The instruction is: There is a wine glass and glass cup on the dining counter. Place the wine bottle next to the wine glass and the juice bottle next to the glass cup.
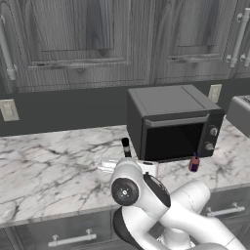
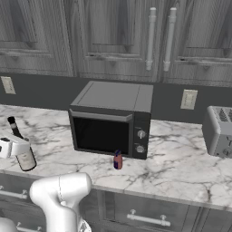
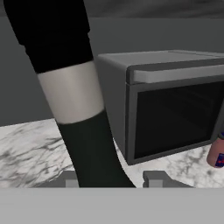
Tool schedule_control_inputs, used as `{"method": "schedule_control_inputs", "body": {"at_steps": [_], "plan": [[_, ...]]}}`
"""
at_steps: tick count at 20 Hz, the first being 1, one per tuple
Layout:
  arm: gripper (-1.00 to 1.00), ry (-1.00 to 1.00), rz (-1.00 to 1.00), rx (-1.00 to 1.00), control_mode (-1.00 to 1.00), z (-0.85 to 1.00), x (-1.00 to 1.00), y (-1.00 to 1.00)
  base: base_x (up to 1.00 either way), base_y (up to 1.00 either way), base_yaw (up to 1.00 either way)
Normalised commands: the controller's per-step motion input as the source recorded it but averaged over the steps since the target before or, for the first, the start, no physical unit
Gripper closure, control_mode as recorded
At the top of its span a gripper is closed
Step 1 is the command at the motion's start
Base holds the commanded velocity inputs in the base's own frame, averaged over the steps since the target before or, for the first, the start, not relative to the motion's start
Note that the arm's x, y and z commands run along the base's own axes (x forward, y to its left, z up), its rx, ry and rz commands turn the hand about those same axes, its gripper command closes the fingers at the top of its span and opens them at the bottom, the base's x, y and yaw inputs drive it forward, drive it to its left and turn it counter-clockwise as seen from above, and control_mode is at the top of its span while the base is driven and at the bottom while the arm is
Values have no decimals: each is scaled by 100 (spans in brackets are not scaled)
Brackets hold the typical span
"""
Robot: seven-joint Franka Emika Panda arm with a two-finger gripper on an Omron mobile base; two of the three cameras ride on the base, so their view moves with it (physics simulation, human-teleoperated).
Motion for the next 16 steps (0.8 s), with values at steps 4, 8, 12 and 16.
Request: {"method": "schedule_control_inputs", "body": {"at_steps": [4, 8, 12, 16], "plan": [[100, -1, 0, 0, -100, 2, 0, 0, 0, 0, 0], [100, 0, 0, 0, -100, 0, 0, 0, 0, 0, 0], [100, 0, 0, 0, -100, 0, 0, 0, 0, 0, 0], [100, 0, 0, 0, -100, 0, 0, 0, 0, 0, 0]]}}
